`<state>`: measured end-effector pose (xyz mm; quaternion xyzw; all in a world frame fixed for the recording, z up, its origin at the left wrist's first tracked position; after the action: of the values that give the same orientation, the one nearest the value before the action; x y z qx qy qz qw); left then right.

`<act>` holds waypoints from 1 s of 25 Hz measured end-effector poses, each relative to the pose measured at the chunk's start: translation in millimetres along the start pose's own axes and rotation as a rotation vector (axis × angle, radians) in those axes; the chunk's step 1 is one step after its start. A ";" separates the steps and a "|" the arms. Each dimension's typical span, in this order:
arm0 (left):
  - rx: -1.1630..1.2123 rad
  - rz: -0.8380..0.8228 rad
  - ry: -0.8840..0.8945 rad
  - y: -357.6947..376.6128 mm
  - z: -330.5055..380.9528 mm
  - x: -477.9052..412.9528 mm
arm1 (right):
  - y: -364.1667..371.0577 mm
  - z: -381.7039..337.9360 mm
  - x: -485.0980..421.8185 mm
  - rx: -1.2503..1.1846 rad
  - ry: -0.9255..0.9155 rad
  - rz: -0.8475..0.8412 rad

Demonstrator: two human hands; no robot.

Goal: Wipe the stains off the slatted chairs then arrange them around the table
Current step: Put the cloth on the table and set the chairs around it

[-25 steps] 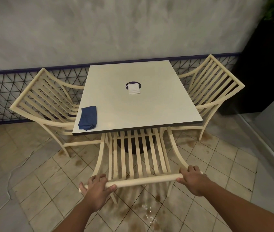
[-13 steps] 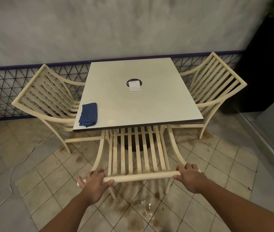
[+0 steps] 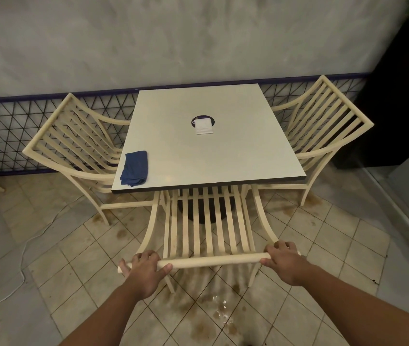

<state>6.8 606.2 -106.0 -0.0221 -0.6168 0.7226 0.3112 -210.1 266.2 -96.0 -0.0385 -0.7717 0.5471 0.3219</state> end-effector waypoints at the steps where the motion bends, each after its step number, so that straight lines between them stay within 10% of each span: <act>1: -0.005 -0.001 -0.001 -0.1 1.6 0.2 | -2.0 0.5 -0.3 0.000 -0.002 0.001; 25: -0.023 -0.107 -0.095 5.6 5.4 -0.4 | -5.3 9.6 -3.5 0.005 0.054 -0.017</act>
<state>2.4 601.0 -110.0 0.0414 -0.6396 0.6979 0.3196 -211.0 254.8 -94.9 -0.0459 -0.7616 0.5450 0.3476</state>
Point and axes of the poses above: each hand's wrist, its own x-axis away from the middle knuckle, its own y-axis out of the palm, z = x × y, the point moved 9 cm from there along -x, towards the middle knuckle, and after that the axes turned 5 degrees about z, right-handed, at the moved point
